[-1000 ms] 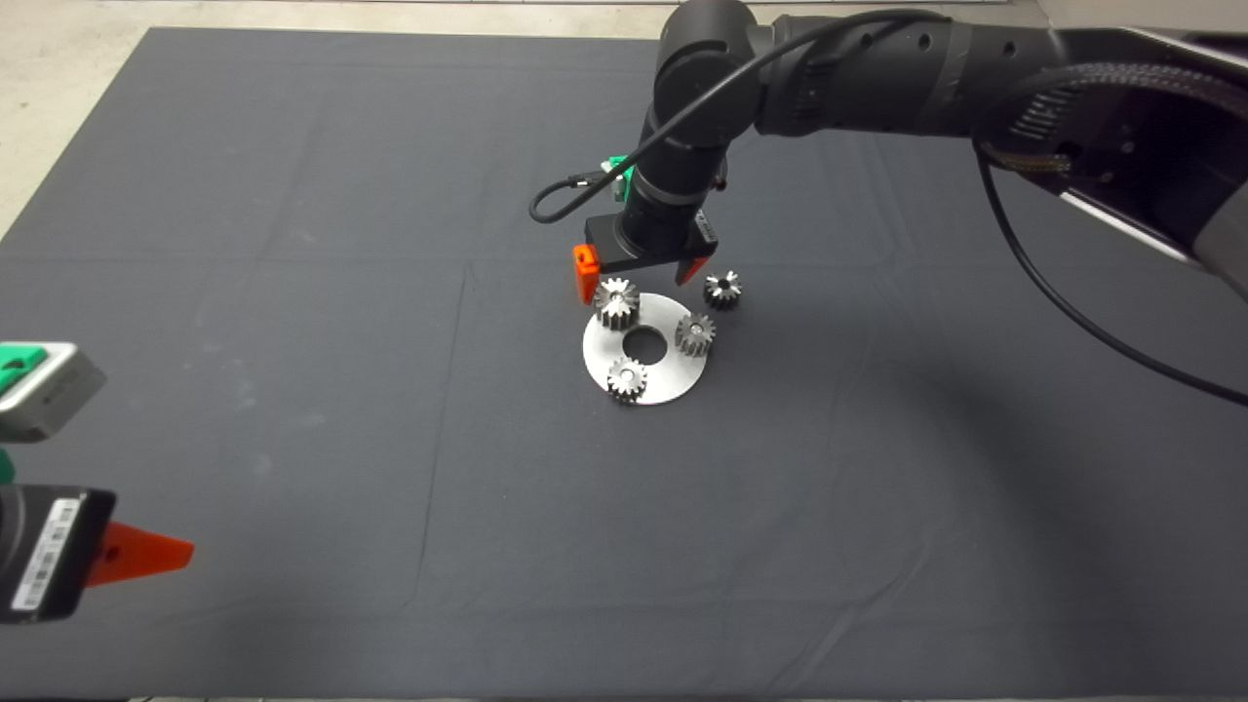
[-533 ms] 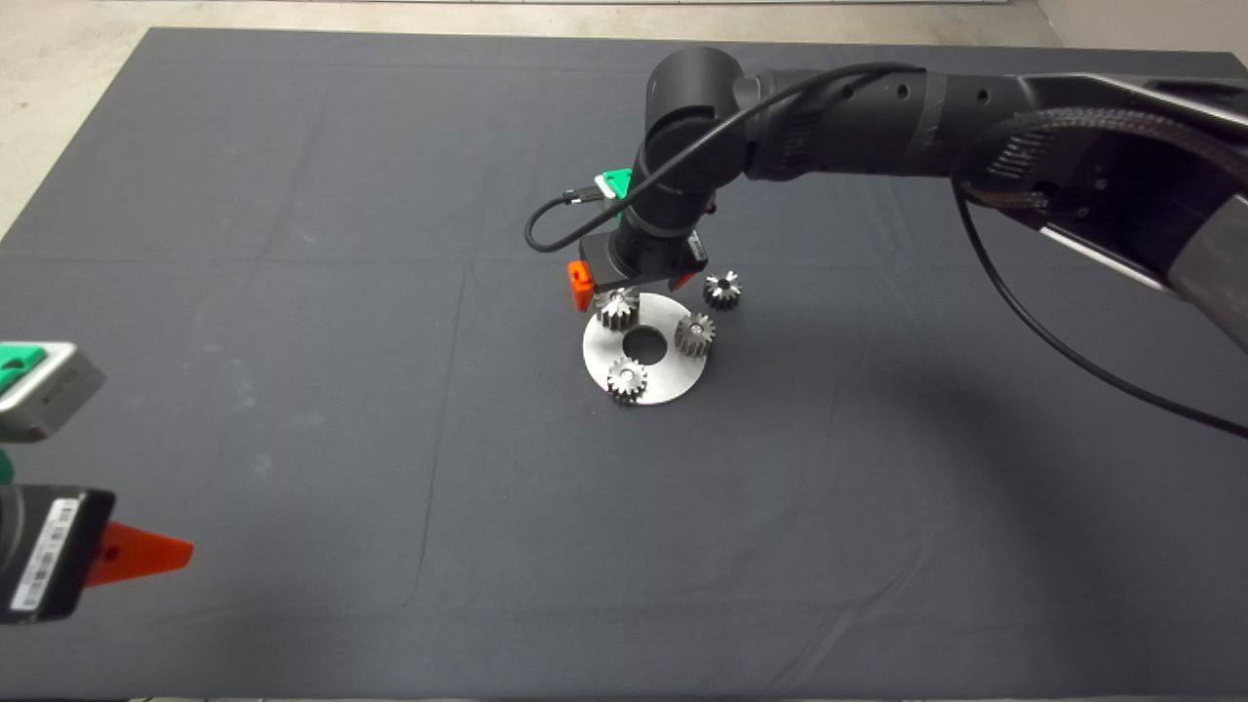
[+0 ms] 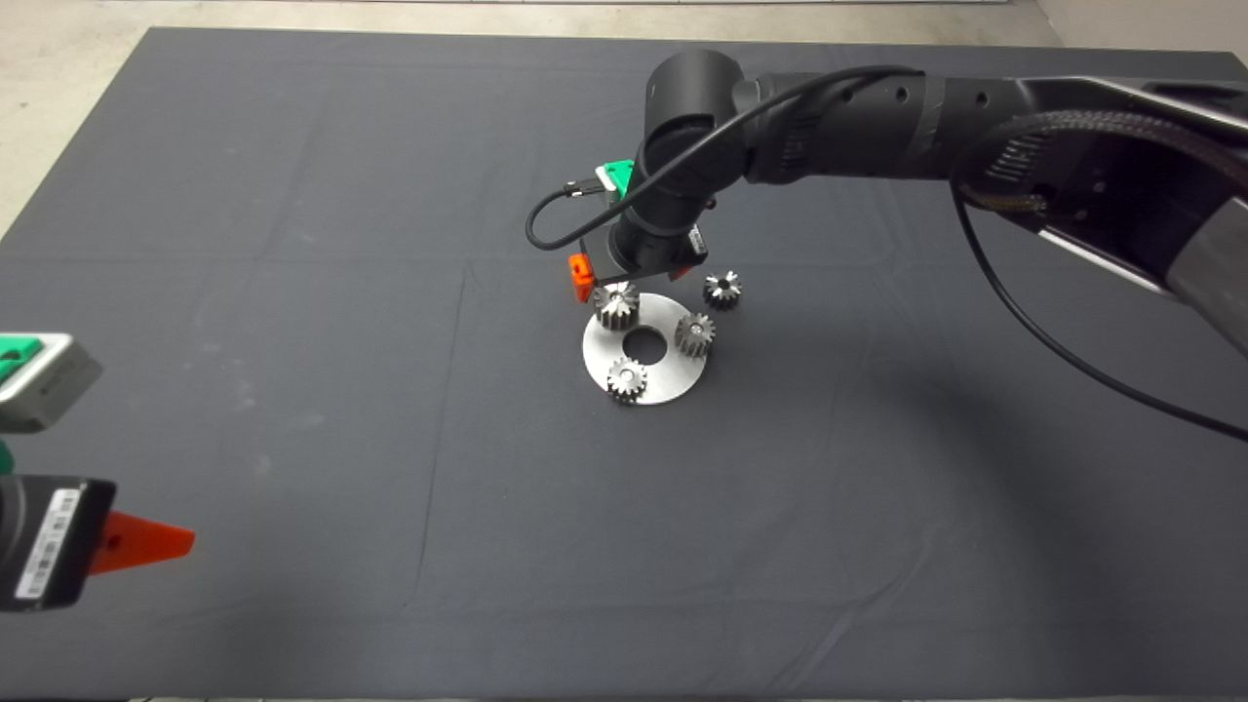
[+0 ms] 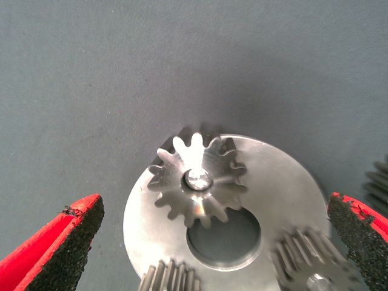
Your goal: Remove an incorrectly installed larger gear and replace it with the correct smaller gear
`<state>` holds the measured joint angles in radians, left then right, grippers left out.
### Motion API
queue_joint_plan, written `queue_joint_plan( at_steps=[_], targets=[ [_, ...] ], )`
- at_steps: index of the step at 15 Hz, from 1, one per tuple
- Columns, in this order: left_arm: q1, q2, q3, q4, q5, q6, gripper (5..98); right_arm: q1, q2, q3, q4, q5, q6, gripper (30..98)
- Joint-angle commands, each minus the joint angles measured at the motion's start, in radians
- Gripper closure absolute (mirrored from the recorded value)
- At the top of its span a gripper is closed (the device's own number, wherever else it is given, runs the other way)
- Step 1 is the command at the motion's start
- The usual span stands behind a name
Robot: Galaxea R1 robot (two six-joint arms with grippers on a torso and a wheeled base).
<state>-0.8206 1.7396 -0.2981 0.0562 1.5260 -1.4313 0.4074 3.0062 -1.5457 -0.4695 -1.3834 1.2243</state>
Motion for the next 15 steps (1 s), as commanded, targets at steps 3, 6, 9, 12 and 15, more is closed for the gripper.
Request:
queue_joint_plan(
  at_steps=[3,6,9,12,15],
  targets=[
    [-0.012,0.001,0.015,0.037,0.062,-0.003,44.4,-0.038,0.006,0.018,-0.097,-0.003,0.011,30.8],
    [-0.012,-0.004,0.016,0.039,0.062,-0.003,44.4,-0.038,0.007,0.017,-0.132,-0.003,0.009,30.8],
    [-0.012,-0.002,0.016,0.043,0.060,-0.003,44.4,-0.036,0.007,0.014,-0.151,-0.005,-0.002,30.8],
    [-0.012,-0.006,0.016,0.045,0.060,-0.003,44.4,-0.036,0.010,0.017,-0.176,-0.017,-0.002,30.8],
    [-0.012,-0.013,0.016,0.050,0.060,-0.003,44.4,-0.038,0.011,0.017,-0.189,-0.017,-0.002,30.8]
  ],
)
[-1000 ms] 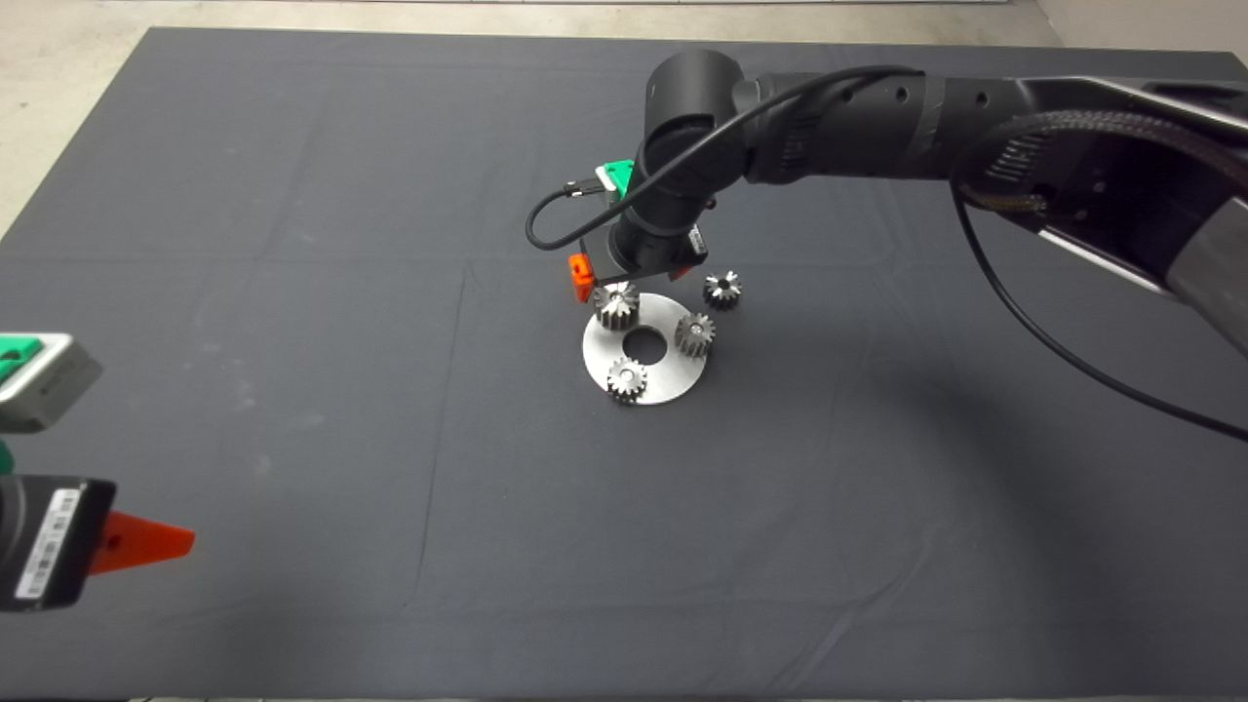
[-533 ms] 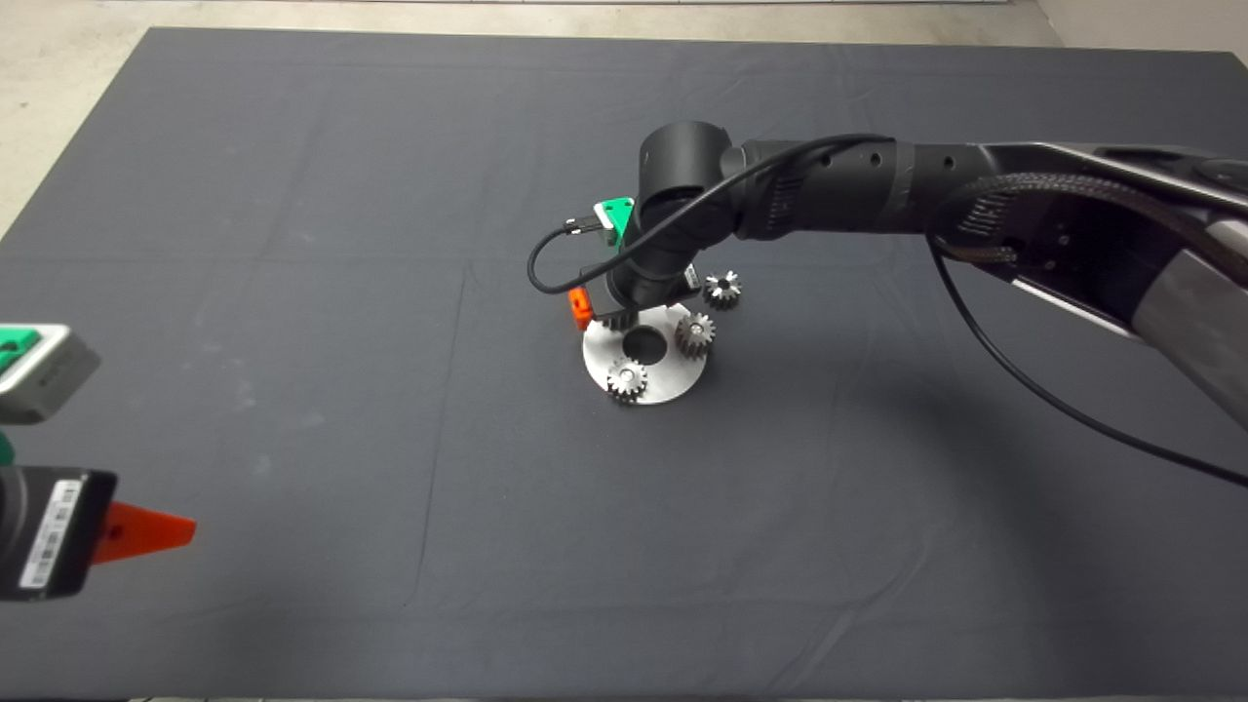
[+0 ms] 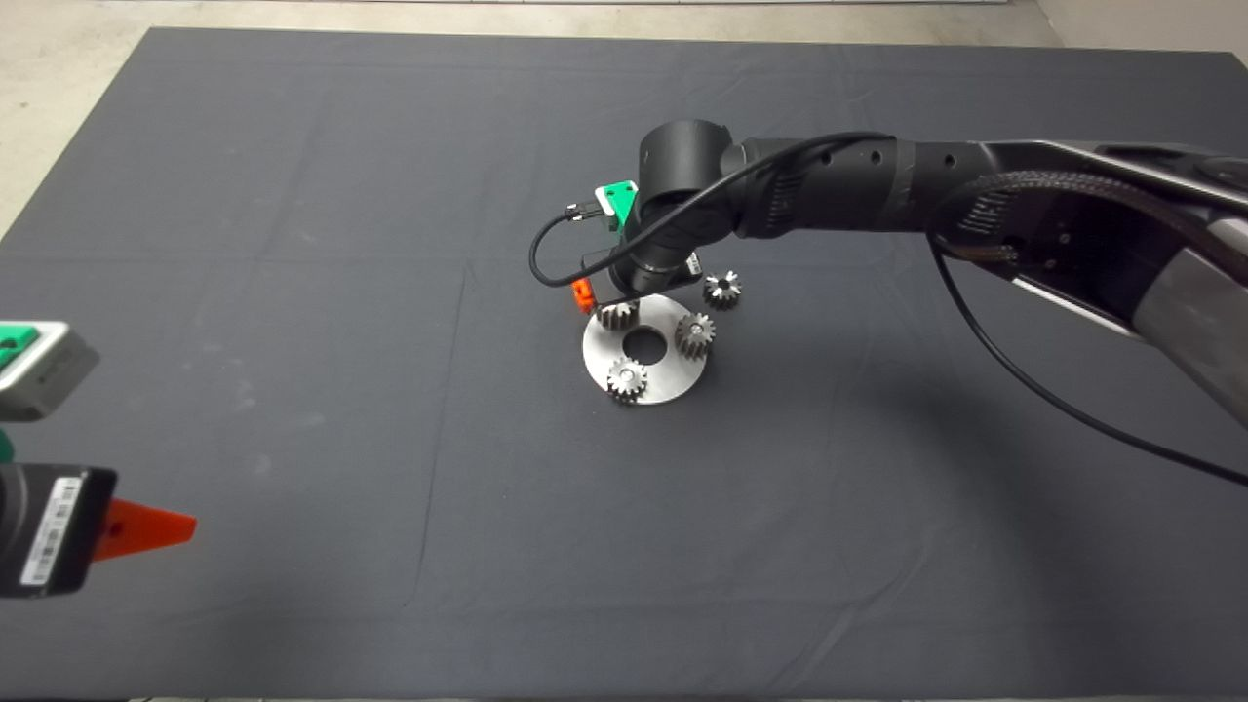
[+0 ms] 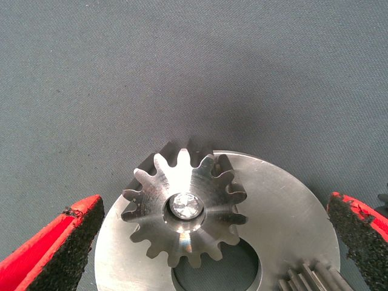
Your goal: Remove an incorrectly installed larger gear and replace it with the correct smaller gear
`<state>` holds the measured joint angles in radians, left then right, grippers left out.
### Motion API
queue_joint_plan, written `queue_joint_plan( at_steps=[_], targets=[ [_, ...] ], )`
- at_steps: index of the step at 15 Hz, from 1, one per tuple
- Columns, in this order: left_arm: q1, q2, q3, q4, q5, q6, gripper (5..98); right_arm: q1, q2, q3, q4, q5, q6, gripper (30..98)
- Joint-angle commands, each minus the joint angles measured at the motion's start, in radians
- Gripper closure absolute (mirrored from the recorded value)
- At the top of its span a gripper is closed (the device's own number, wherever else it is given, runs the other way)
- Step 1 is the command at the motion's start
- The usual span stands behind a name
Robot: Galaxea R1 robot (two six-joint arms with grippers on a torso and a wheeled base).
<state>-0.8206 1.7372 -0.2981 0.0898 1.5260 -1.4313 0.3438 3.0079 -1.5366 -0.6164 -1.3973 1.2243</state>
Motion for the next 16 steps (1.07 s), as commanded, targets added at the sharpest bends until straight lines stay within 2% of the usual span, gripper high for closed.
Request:
queue_joint_plan(
  at_steps=[1,7,11,13,14,16],
  targets=[
    [-0.012,-0.011,0.016,0.016,0.060,-0.003,44.4,0.026,0.009,0.007,-0.042,-0.003,-0.003,30.8],
    [-0.012,-0.009,0.016,0.018,0.060,-0.003,44.4,0.026,0.009,0.009,-0.042,-0.009,0.000,34.7],
    [-0.012,-0.007,0.016,0.018,0.060,-0.003,44.4,0.023,0.009,0.009,-0.040,-0.009,0.009,43.4],
    [-0.012,-0.011,0.016,0.018,0.060,-0.003,44.4,0.008,0.009,0.012,-0.040,-0.009,0.009,45.2],
    [-0.012,-0.014,0.016,0.018,0.060,-0.003,44.4,-0.005,0.009,0.023,-0.040,-0.009,0.011,48.3],
    [-0.012,-0.020,0.016,0.018,0.060,-0.003,44.4,-0.011,0.009,0.024,-0.040,-0.009,0.012,48.8]
  ],
)
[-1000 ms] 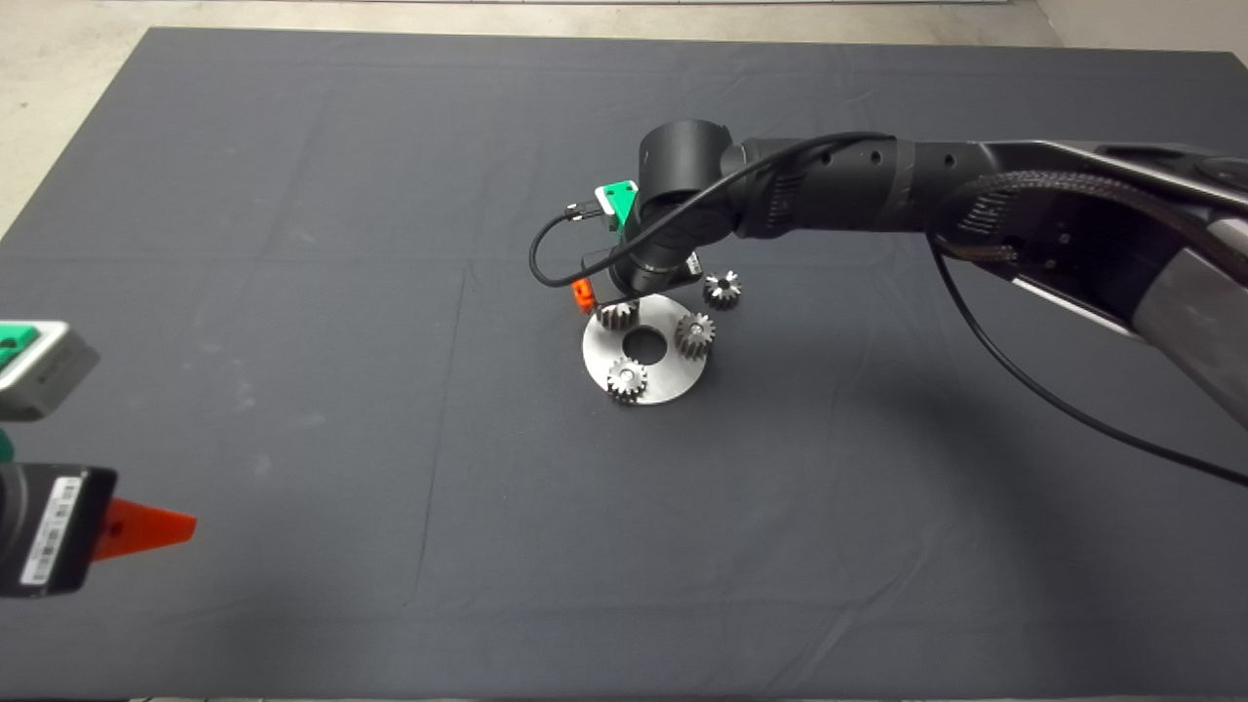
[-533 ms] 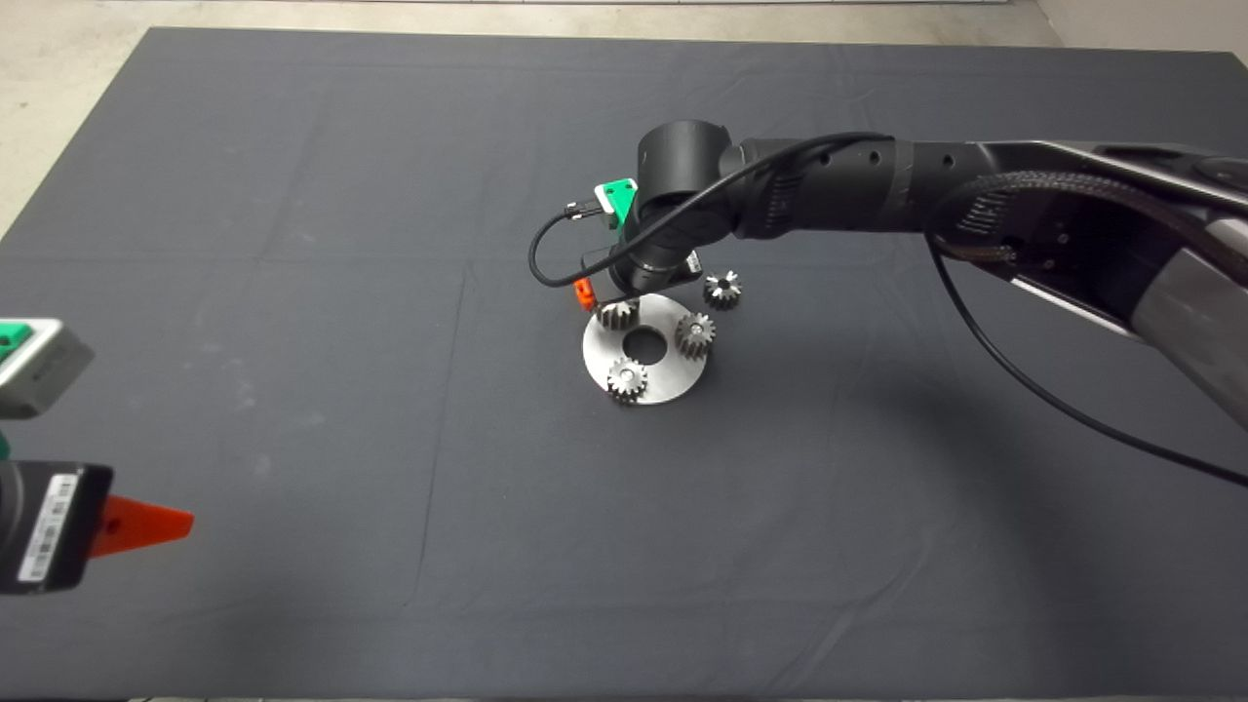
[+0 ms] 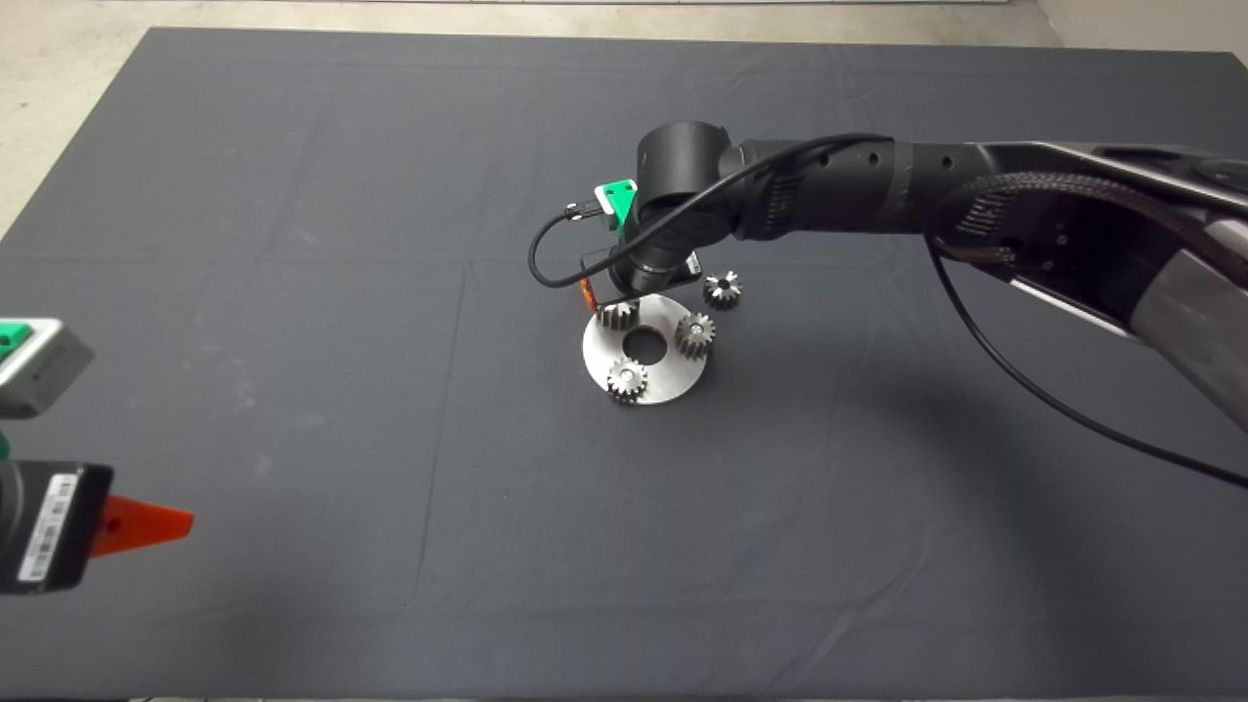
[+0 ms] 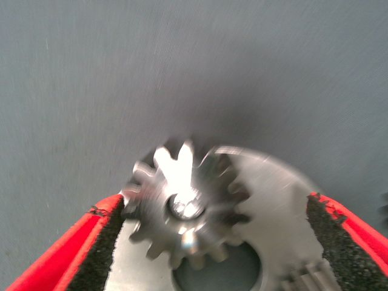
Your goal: Remove an incorrectly installed larger gear and replace it with the correct smaller gear
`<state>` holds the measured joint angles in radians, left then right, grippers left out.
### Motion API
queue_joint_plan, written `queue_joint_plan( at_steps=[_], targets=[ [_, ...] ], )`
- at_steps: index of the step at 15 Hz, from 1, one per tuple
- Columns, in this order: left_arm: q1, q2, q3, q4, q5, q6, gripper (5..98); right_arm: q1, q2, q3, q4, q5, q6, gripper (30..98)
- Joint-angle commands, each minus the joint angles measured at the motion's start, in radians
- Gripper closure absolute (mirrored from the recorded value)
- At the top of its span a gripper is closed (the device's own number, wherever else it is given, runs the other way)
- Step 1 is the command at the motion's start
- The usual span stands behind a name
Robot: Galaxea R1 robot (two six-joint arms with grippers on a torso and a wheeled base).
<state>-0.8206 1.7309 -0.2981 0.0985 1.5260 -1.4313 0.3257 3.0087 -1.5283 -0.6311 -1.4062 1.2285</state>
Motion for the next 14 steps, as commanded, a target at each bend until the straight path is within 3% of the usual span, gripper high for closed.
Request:
queue_joint_plan(
  at_steps=[1,10,14],
  targets=[
    [-0.012,-0.012,0.016,0.009,0.060,-0.003,44.4,0.007,0.008,0.015,-0.025,0.000,0.008,50.8],
    [-0.012,-0.003,0.015,0.018,0.059,-0.004,44.4,0.007,0.008,0.036,-0.044,-0.034,0.006,63.3],
    [-0.012,-0.012,0.016,0.024,0.059,-0.003,44.4,0.007,0.008,0.051,-0.091,-0.046,0.006,63.3]
  ],
)
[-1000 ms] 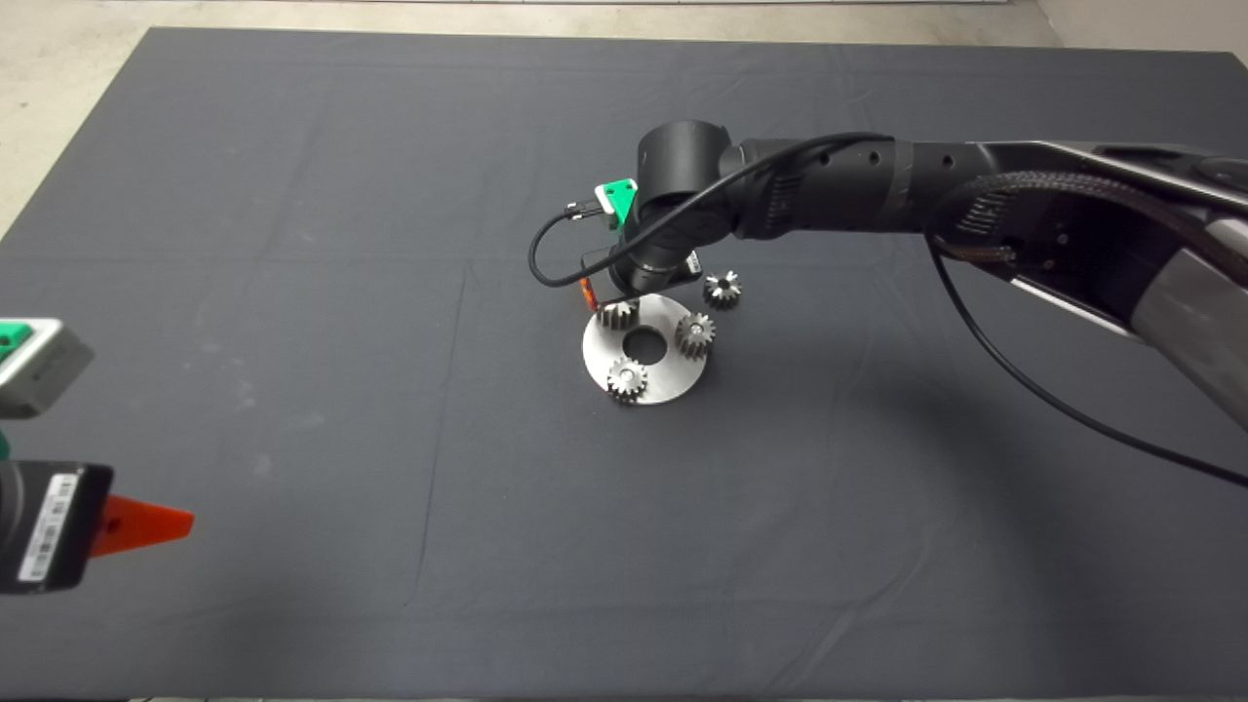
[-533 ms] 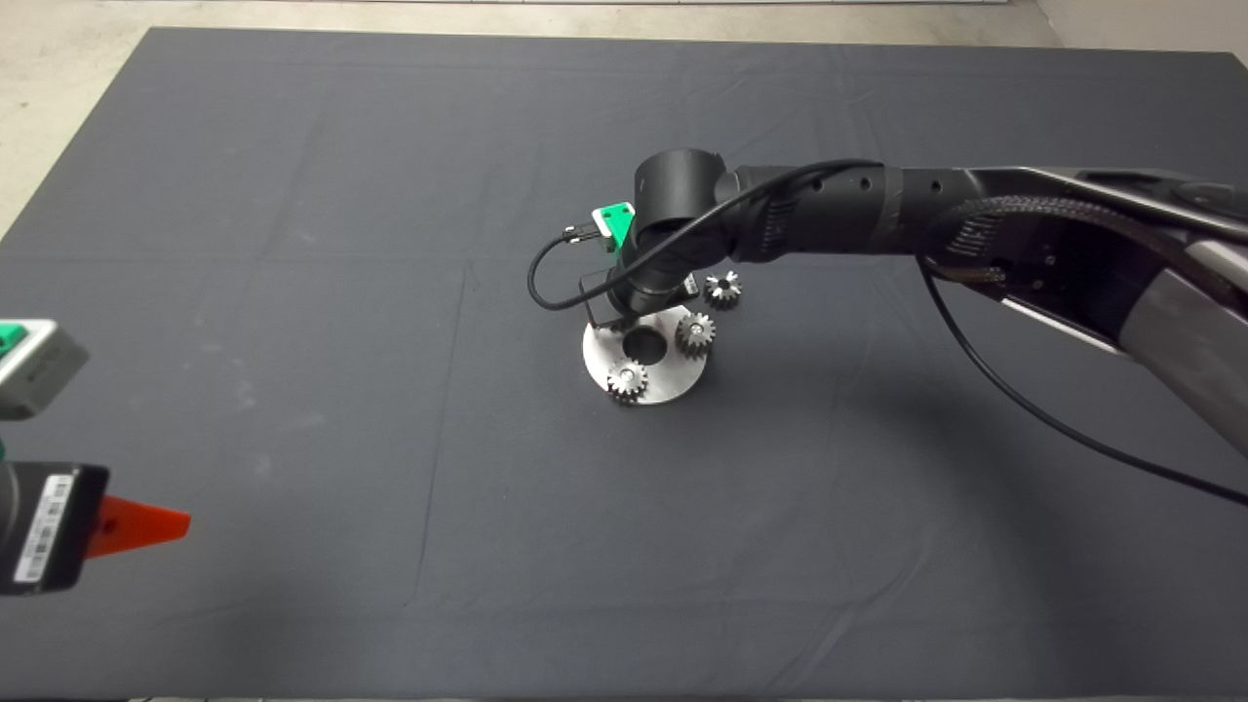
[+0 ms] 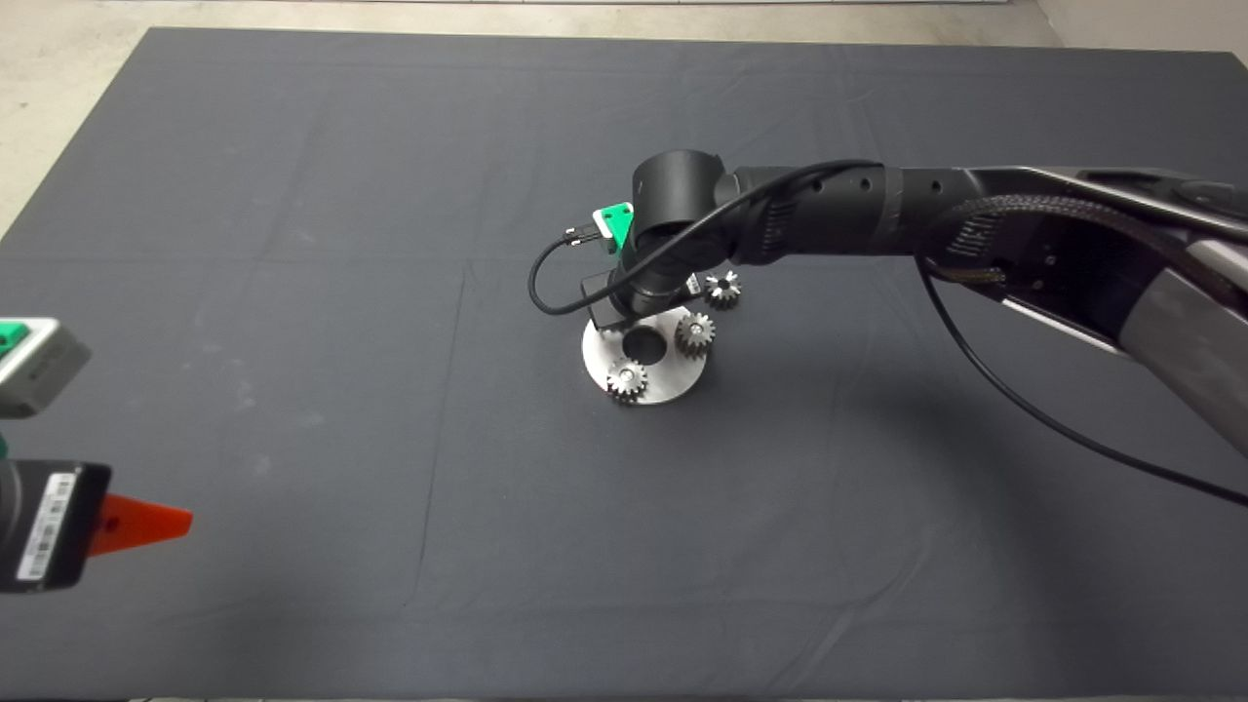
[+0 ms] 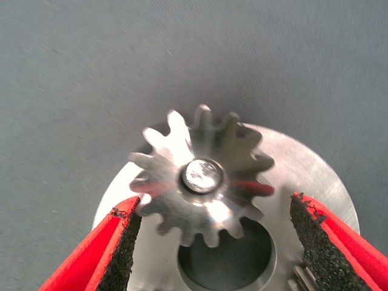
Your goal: Remove an incorrectly installed larger gear and replace it with the correct smaller gear
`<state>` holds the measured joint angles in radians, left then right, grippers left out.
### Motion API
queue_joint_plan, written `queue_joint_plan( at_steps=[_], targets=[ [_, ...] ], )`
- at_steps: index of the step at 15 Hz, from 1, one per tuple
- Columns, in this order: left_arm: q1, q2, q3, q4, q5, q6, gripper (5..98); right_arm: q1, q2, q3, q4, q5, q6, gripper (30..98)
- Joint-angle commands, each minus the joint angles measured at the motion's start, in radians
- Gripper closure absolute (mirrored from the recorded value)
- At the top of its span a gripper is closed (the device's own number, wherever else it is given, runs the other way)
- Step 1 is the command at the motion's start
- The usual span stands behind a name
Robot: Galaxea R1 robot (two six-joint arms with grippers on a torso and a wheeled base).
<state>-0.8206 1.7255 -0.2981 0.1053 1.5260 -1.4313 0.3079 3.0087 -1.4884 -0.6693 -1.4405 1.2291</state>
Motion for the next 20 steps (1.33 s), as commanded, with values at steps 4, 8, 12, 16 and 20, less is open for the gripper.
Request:
queue_joint_plan(
  at_steps=[4,8,12,16,20],
  targets=[
    [-0.012,0.000,0.016,0.030,0.059,-0.004,44.4,0.028,0.009,0.042,-0.112,-0.069,0.006,63.3],
    [-0.012,-0.004,0.016,0.030,0.059,-0.003,44.4,0.027,0.010,0.050,-0.115,-0.070,0.006,63.3],
    [-0.012,-0.005,0.016,0.030,0.059,-0.003,44.4,0.025,0.010,0.057,-0.116,-0.070,0.006,67.9],
    [-0.012,-0.013,0.016,0.030,0.063,-0.001,44.4,0.025,0.010,0.069,-0.122,-0.070,0.006,72.9],
    [-0.012,-0.033,0.018,0.028,0.063,0.017,44.4,0.025,0.010,0.079,-0.128,-0.072,0.006,73.1]
  ],
)
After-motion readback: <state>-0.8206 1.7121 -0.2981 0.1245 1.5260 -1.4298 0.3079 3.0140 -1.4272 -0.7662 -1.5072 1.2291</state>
